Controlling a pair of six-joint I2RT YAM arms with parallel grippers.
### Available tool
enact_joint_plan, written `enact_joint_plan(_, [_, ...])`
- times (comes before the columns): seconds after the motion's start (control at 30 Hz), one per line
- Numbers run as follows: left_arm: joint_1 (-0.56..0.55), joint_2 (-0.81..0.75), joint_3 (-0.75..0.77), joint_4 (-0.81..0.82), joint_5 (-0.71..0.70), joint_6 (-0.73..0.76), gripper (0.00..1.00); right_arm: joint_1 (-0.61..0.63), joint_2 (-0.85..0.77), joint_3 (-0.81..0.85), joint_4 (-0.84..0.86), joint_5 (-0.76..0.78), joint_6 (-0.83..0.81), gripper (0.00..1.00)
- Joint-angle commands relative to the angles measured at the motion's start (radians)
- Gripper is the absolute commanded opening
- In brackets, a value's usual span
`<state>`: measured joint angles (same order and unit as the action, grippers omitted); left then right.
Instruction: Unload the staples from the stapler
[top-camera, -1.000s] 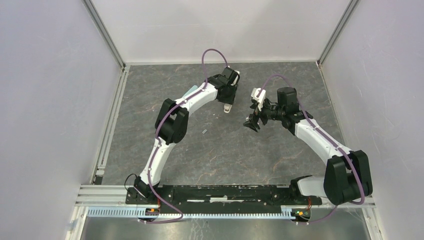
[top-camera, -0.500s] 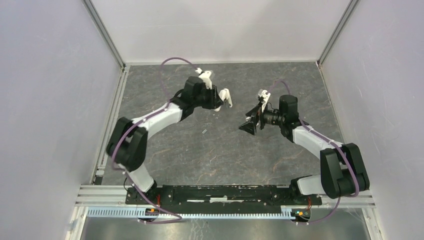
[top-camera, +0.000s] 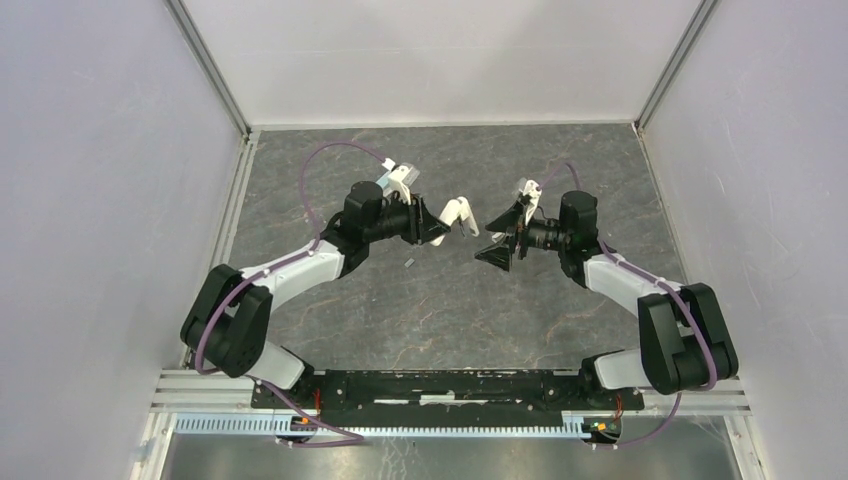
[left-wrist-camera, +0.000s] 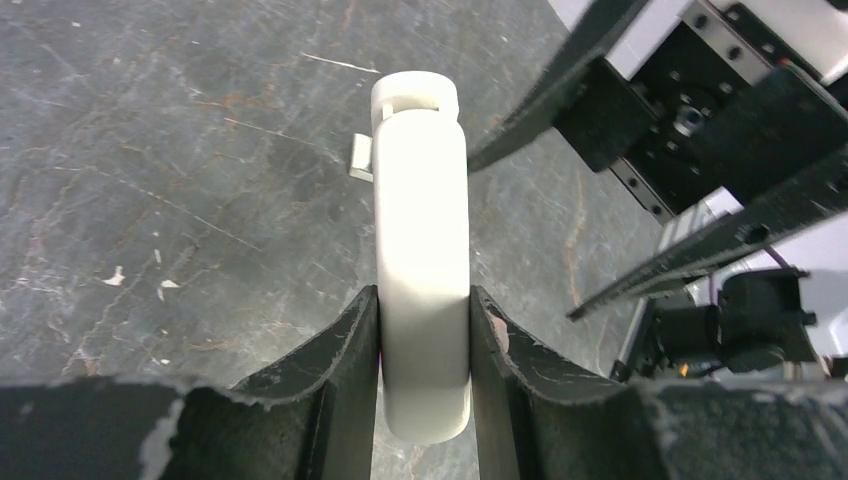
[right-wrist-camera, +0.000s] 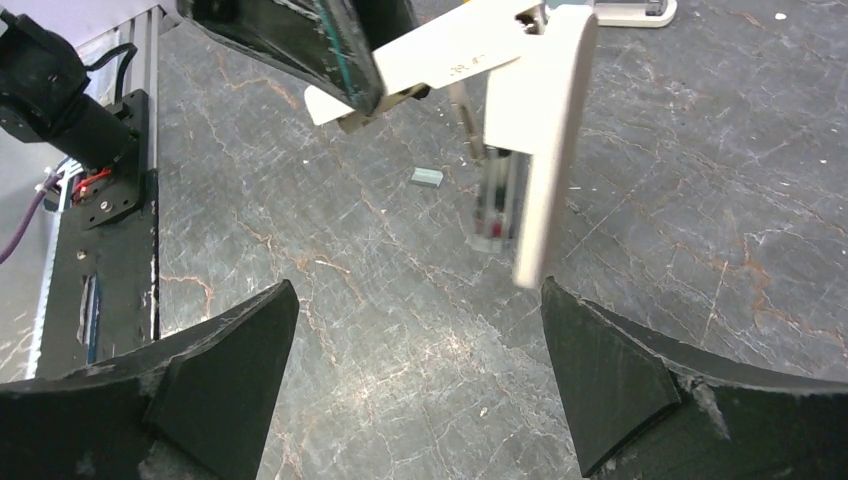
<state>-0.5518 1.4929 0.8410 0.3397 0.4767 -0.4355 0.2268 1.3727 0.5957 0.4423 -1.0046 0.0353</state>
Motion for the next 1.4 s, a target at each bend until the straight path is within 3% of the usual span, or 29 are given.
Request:
enact_joint_plan(0.0, [0.000,-0.080,-0.019,0.107,0.140,0.048,0.02,-0.003,0.035,0.028,0.021,-0.080,-0.042,0.98])
enact_joint_plan(0.23, [-0.013,-0.196,-0.057,-0.036,0.180,0.237,0.02,-0.002,0.001,0.067,-0.131,-0.098,-0.218,0.98])
enact_joint_plan(0.47, [-0.023,-0.205,-0.115,0.066,0.272,0.247,0.02,0.038,0.021,0.052,-0.064,-0.198,-0.166,0.98])
enact_joint_plan(0.7, [-0.033,-0.214,-0.146,0.146,0.334,0.222,0.02,0.081,0.028,-0.069,0.465,-0.243,0.269,0.97])
enact_joint_plan(0.83, [-0.034,-0.220,-0.158,0.213,0.382,0.186,0.02,0.086,0.075,-0.099,0.689,-0.272,0.448,0.88])
enact_joint_plan(1.03, [-0.033,-0.224,-0.173,0.261,0.411,0.172,0.02,0.101,0.222,-0.124,1.513,-0.314,1.053,0.79])
enact_joint_plan(1.17, [-0.033,-0.228,-0.173,0.269,0.421,0.170,0.02,0.112,0.249,-0.106,1.516,-0.327,1.058,0.81])
enact_joint_plan(1.23, [-0.033,-0.229,-0.173,0.274,0.427,0.169,0.02,0.117,0.242,-0.107,1.516,-0.320,1.059,0.87])
enact_joint_plan(1.27, [-0.033,-0.229,-0.174,0.276,0.430,0.167,0.02,0.116,0.237,-0.109,1.515,-0.315,1.055,0.96])
enact_joint_plan(1.37, [-0.033,-0.223,-0.178,0.305,0.441,0.145,0.02,0.114,0.229,-0.116,1.504,-0.298,1.042,0.98])
